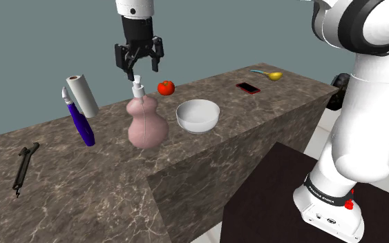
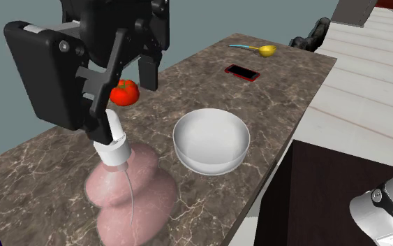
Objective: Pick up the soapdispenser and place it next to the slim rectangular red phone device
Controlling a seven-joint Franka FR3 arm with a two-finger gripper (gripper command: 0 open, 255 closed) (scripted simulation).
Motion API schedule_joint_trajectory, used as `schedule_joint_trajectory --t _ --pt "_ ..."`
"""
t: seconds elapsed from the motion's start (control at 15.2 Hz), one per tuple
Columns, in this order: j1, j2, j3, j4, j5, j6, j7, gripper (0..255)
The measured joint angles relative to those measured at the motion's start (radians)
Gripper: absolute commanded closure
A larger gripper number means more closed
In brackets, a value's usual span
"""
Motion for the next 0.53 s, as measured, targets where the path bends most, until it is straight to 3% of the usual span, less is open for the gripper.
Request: schedule_joint_trajectory --t 0.13,0.53 --pt "0.028 0.068 0.008 0.094 -0.034 -0.03 0.027 0" --pt "0.022 0.065 0.005 0.011 -0.034 0.05 0.033 0"
